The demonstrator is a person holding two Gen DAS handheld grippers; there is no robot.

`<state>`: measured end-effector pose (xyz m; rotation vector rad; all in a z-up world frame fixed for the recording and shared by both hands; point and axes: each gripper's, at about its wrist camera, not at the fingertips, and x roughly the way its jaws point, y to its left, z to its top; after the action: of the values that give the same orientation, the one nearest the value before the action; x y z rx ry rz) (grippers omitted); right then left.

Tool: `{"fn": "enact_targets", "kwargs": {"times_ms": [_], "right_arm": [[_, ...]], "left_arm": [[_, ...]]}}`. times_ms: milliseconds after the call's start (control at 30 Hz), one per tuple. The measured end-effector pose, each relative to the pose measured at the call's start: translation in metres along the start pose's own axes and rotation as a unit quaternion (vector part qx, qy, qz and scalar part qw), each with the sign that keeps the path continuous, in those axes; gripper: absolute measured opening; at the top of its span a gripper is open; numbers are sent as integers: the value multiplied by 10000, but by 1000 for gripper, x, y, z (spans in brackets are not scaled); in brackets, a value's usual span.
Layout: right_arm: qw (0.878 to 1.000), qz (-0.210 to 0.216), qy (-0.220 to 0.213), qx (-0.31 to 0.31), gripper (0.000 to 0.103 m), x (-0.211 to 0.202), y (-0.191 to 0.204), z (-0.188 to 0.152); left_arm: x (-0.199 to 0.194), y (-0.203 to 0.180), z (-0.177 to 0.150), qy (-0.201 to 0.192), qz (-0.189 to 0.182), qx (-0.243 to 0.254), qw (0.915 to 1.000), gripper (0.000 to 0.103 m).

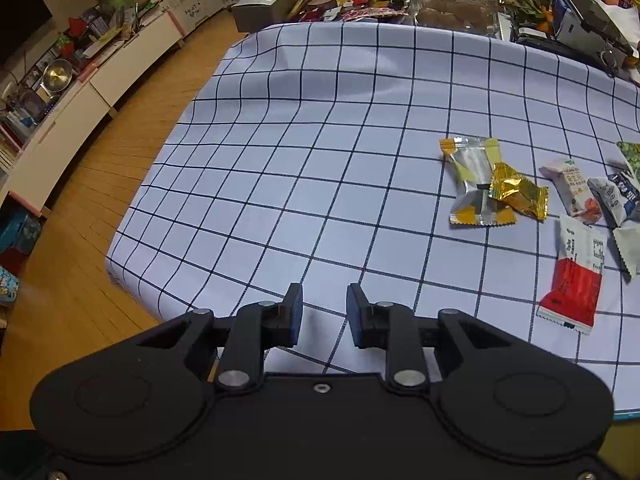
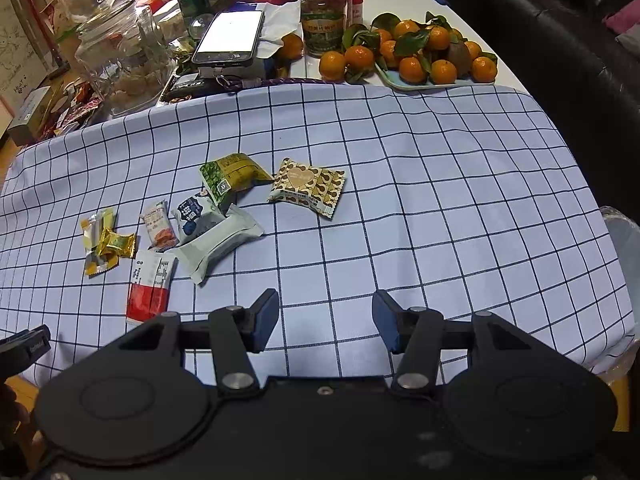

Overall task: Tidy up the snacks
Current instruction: 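Grasp the brown heart-patterned packet with the right gripper while the left grasps a silver-yellow candy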

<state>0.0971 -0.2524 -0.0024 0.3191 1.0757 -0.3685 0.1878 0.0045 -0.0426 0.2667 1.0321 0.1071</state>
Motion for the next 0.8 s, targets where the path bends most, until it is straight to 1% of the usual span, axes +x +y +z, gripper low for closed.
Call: {"fn": "enact_targets", "kwargs": {"times_ms": [67, 167, 200, 267, 333, 400, 500, 567, 600, 700, 800], "right_arm": [[9999, 144, 28, 25, 55, 0, -1, 6], [9990, 272, 174, 296, 55, 7, -4, 21], [9988, 316, 208, 309, 55, 10, -5, 28], [9990, 307, 295, 121, 55, 16, -2, 40], [9985, 115, 504, -152, 56, 28, 4, 52], [9970, 3, 762, -167, 56, 41, 6, 63], [9936, 225, 1099, 147, 56, 60, 3, 77], [9933, 306, 1051, 379, 56, 67, 2, 86], [9942, 247, 918, 495, 56, 69, 1, 92], [9952, -71, 497, 836, 56, 77, 2, 106], [9928, -349, 283, 1107, 56, 97, -1, 123]], "left_arm": [[-7, -2, 8, 20, -166, 126, 9998, 36], [-16, -9, 24, 59, -592, 338, 9977, 36], [-18, -11, 29, 84, -742, 387, 9965, 36], [-19, -16, 42, 187, -985, 507, 9937, 37], [-18, -22, 55, 301, -1183, 635, 9905, 37], [-16, -29, 67, 379, -1348, 792, 9870, 37], [-10, -36, 82, 439, -1491, 883, 9839, 37], [-3, -39, 89, 426, -1438, 860, 9849, 37], [1, -41, 92, 444, -1401, 830, 9856, 37], [15, -45, 100, 685, -1428, 689, 9850, 37], [25, -50, 106, 921, -1600, 598, 9810, 36]]}}
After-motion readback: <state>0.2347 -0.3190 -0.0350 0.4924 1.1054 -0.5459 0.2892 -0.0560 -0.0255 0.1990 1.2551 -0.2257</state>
